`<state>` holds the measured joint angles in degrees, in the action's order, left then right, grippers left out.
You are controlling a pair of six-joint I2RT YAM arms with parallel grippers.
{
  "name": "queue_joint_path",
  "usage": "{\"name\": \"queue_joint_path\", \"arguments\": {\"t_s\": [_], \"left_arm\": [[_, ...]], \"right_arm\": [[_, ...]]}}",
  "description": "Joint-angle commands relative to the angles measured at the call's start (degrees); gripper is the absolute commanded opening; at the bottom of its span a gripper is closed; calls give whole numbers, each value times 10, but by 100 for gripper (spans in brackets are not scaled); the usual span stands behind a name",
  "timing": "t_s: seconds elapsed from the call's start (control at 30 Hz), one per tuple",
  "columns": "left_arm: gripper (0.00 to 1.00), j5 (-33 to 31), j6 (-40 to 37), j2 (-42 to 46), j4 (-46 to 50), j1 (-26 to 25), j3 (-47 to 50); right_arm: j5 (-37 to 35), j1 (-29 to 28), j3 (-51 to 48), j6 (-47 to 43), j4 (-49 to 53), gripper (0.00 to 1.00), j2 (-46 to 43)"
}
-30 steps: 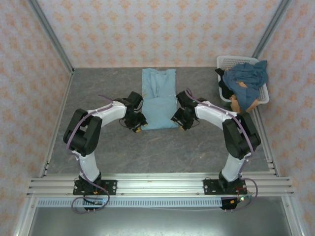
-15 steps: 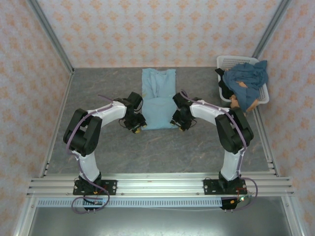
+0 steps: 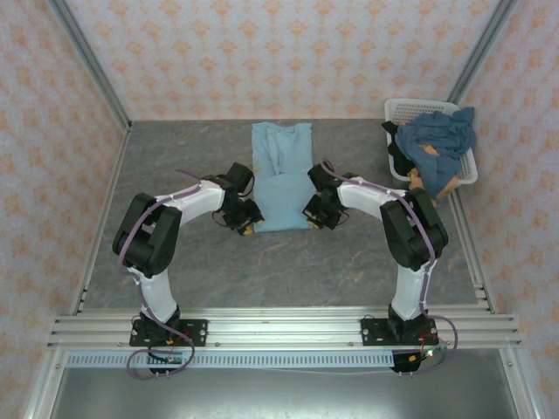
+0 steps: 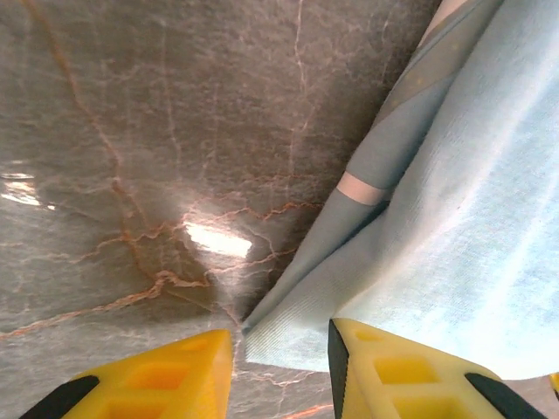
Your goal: Fold and stack the t-shirts
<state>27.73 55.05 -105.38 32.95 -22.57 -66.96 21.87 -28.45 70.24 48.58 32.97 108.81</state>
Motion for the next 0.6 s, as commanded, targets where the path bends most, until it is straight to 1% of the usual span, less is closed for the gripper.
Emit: {"name": "queue_joint_path", "arguments": {"t_s": [0.0,0.2,0.43,0.5,0.57], "left_arm": [[36,9,12,8,-7,-9,3],[33,-13,6,3,27,-12,-1],[28,-38,-11,-12,35,-12,-22],[30,-48,-18,-18,41,-12,-31],[36,-52,-22,-21,47,-12,-33]], "right_arm": [[4,1,-28,35,-34,0,3],[3,1,-35,43,-14,0,-17],[17,1,-60,44,-5,0,-32],[16,1,-65,43,-5,0,-35],[16,1,-67,42,-5,0,-36]]}}
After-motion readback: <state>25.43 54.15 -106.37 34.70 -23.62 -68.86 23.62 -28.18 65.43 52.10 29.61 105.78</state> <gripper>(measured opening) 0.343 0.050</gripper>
